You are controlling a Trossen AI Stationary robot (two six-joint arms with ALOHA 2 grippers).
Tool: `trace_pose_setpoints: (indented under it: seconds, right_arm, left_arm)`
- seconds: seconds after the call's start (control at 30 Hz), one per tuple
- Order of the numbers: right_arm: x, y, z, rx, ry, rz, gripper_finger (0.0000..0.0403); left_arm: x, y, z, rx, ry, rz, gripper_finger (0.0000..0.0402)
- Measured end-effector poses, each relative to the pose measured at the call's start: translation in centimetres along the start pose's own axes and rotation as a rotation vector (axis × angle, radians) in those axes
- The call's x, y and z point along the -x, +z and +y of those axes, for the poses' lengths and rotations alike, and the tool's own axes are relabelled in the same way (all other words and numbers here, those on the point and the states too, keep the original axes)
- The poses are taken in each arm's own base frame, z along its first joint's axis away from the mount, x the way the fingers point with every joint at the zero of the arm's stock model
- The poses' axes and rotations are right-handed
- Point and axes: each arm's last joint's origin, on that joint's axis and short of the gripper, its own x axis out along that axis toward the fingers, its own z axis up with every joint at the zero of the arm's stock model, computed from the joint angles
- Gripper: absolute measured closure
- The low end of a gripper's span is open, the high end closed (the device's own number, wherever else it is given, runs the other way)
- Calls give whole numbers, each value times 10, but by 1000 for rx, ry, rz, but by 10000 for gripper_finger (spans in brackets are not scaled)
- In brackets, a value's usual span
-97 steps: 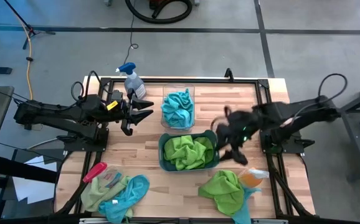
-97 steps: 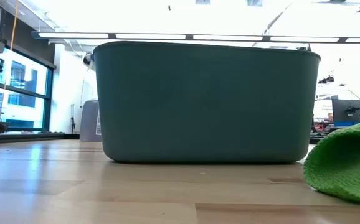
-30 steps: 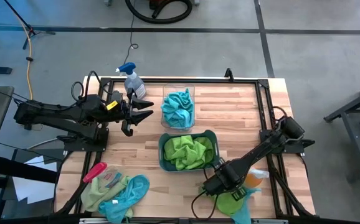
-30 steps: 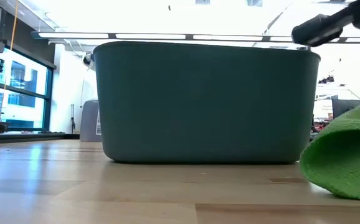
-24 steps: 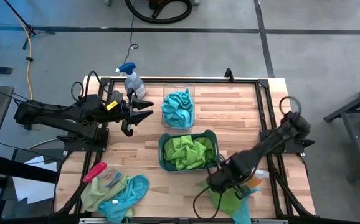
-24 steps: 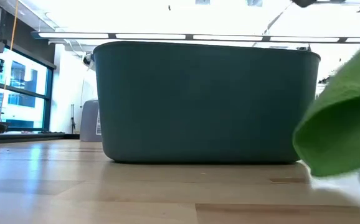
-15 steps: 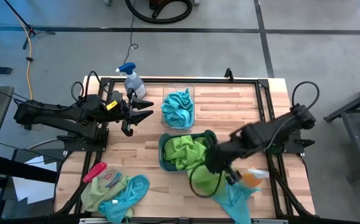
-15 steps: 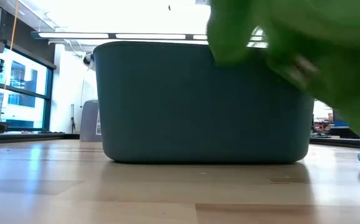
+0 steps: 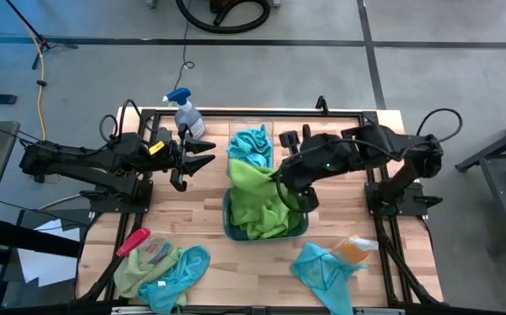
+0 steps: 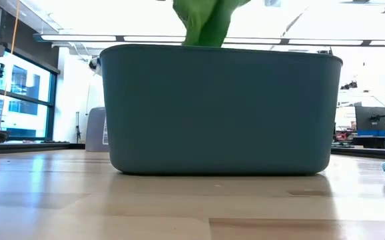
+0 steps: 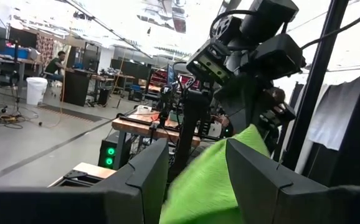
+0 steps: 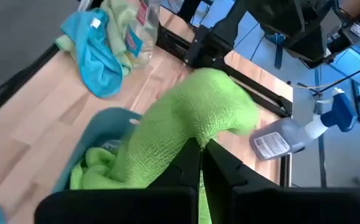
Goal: Sort microfiber towel by color & place in baskets
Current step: Put the green microfiber towel into the blue bin
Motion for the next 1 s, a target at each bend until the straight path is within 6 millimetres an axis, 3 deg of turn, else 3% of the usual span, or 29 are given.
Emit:
trace_pose_setpoints:
  seconds: [0.33,0.53,0.67,0.8,1.0]
  right_arm:
    - [-27,-12,8,-21,90,60,403]
    - [-61,-34,14,-84,52,183,403]
    - [-77,-38,19,-167,89,137,403]
    - [-79,-26,22,-185,186,-8,403]
    - [-72,-22,15,-208,165,-30,403]
  left_arm:
    - [0,0,0,2,0,0,253]
    - [0,0,0,2,0,0,253]
    - [0,0,0,2,0,0,253]
    - [0,0,0,2,0,0,253]
    - [0,0,0,2,7,-1,253]
